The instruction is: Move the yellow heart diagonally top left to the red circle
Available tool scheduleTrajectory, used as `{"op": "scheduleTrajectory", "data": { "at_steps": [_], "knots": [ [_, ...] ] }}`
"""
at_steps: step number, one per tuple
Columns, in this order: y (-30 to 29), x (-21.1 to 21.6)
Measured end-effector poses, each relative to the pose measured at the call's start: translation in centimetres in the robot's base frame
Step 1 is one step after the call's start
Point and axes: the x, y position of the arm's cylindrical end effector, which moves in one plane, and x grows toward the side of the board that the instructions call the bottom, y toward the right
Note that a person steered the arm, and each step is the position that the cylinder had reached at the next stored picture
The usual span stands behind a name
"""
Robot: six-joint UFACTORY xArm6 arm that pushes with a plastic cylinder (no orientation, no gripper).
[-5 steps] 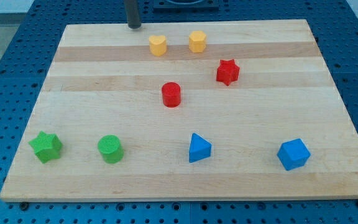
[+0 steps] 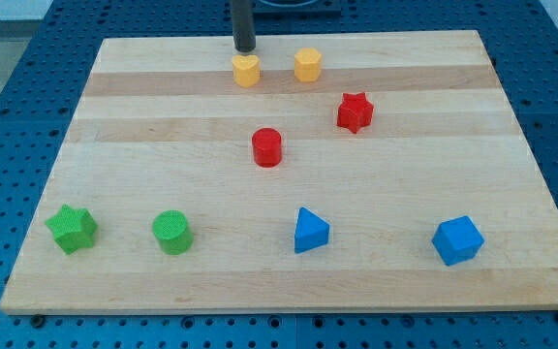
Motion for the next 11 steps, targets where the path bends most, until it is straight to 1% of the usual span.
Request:
{"op": "scheduleTrajectory", "data": {
  "at_steps": [1,2,3,4,5,6,7,9,11],
  "knots": [
    [0.0,1.8],
    [0.0,2.2],
    [1.8,1.6],
    [5.3,1.2],
    [6.3,1.6],
    [4.7,2.2],
    [1.2,2.3],
    [-3.0,2.8],
    [-3.3,5.4]
  ]
}}
